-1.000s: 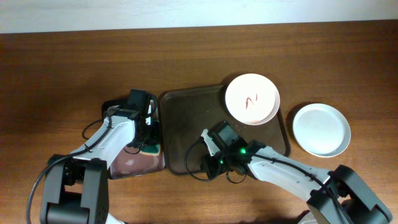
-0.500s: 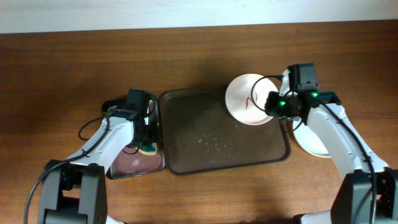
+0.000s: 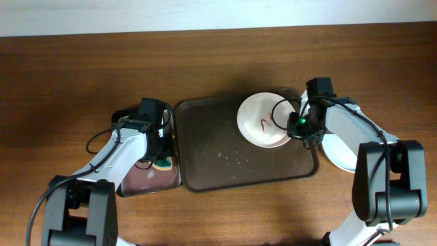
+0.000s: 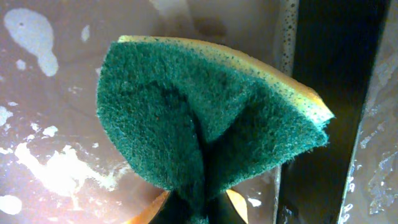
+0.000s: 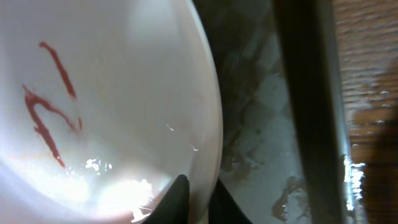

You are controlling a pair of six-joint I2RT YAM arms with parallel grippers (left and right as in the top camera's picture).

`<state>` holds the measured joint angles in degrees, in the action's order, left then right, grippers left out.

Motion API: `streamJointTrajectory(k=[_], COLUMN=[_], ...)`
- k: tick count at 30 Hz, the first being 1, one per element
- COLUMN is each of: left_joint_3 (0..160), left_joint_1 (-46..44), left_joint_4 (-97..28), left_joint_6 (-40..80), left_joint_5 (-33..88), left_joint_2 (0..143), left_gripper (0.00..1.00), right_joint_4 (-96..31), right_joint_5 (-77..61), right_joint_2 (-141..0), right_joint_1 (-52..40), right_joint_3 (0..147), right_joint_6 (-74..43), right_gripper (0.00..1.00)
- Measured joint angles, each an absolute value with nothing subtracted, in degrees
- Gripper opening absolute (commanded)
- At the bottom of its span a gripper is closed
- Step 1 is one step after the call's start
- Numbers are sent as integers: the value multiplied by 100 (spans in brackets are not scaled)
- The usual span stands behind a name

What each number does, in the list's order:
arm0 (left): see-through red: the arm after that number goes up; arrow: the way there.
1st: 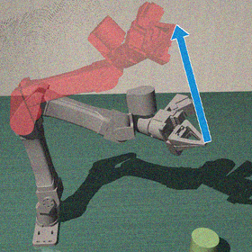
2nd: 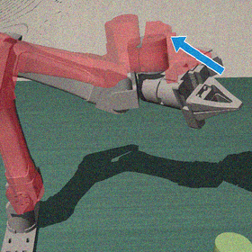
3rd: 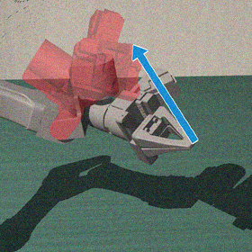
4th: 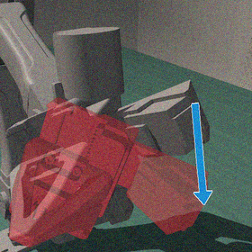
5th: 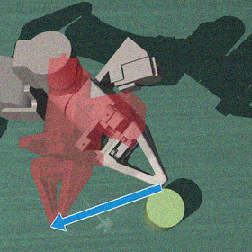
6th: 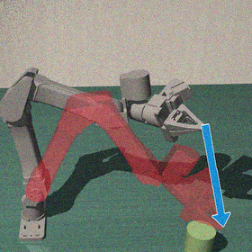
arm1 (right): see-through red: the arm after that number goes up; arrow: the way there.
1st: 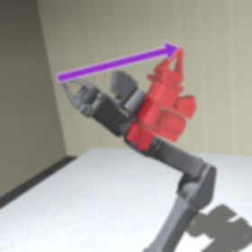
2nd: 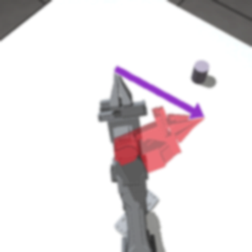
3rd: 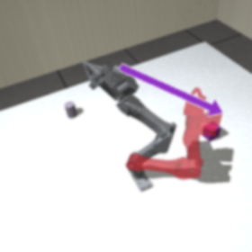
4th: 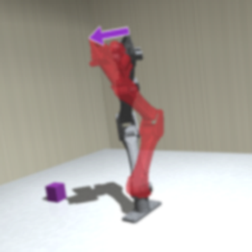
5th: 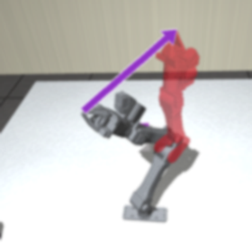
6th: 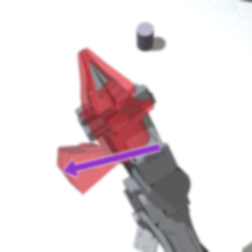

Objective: Clean dirty plates on tray and stack at the side
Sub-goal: 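Grip the red-marked white plate rim and pull it to tray center, then dip the sponge into the basin water with the left gripper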

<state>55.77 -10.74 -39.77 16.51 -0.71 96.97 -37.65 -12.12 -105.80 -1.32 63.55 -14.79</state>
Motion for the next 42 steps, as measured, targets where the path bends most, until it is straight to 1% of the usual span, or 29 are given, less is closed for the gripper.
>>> streamJointTrajectory(k=[3, 6, 7, 9, 10, 12, 14, 15, 17, 18, 23, 26, 27, 28, 29, 30, 34, 38, 42], left_joint_3=[5577, 5577, 5577, 5577, 5577, 5577, 5572, 5566, 5522, 5502, 5498, 5590, 5618, 5673, 5723, 5793, 5830, 5830, 5830], left_joint_1=[-1074, -1074, -1074, -1074, -1074, -1074, -1074, -1072, -1072, -1070, -1050, -884, -773, -694, -633, -585, -558, -558, -558], left_joint_4=[-3977, -3977, -3977, -3977, -3975, -3962, -3837, -3673, -3511, -3465, -3481, -3822, -3892, -3900, -3879, -3854, -3780, -3391, -3052], left_joint_6=[1651, 1649, 1653, 1658, 1662, 1653, 1653, 1653, 1667, 1660, 1651, 1651, 1651, 1651, 1634, 1653, 1457, 1411, 1094], left_joint_5=[-71, -71, -71, -73, -73, -73, -89, -95, -110, -115, -113, -110, -110, -113, -115, -115, -141, -676, -1057], left_joint_2=[9697, 9697, 9697, 9697, 9697, 9697, 9697, 9697, 9697, 9697, 9697, 9596, 9406, 9209, 8993, 8711, 8501, 8444, 7863], left_gripper=[4, 8, 14, 31, 37, 39, 37, 30, 5, 0, 0, 0, 13, 15, 3, 0, 0, 0, 0], right_joint_4=[-3944, -4106, -4121, -4121, -4130, -4139, -4139, -4141, -4139, -4139, -4169, -4180, -4180, -4180, -4180, -4180, -4180, -4180, -4178], right_joint_5=[-1693, -1900, -1925, -1916, -1916, -1916, -1916, -1916, -1916, -1916, -1916, -1916, -1916, -1916, -1916, -1916, -1916, -1916, -1916], right_joint_2=[-10582, -10582, -10582, -10582, -10582, -10582, -10582, -10582, -10582, -10582, -10582, -10582, -10582, -10582, -10582, -10582, -10582, -10582, -10582], right_joint_1=[-285, -731, -939, -1114, -1146, -1146, -1146, -1146, -1146, -1146, -1146, -1146, -1146, -1146, -1146, -1146, -1146, -1146, -1146], right_joint_3=[6355, 6355, 6355, 6355, 6355, 6355, 6355, 6355, 6355, 6355, 6355, 6355, 6355, 6355, 6355, 6355, 6355, 6355, 6355], right_joint_6=[-1472, -1479, -1476, -1474, -1476, -1479, -1476, -1472, -1474, -1479, -1476, -1479, -1474, -1476, -1479, -1476, -1476, -1474, -1474], right_gripper=[4, 4, 4, 4, 4, 4, 5, 5, 5, 5, 5, 5, 5, 5, 5, 5, 5, 5, 5])
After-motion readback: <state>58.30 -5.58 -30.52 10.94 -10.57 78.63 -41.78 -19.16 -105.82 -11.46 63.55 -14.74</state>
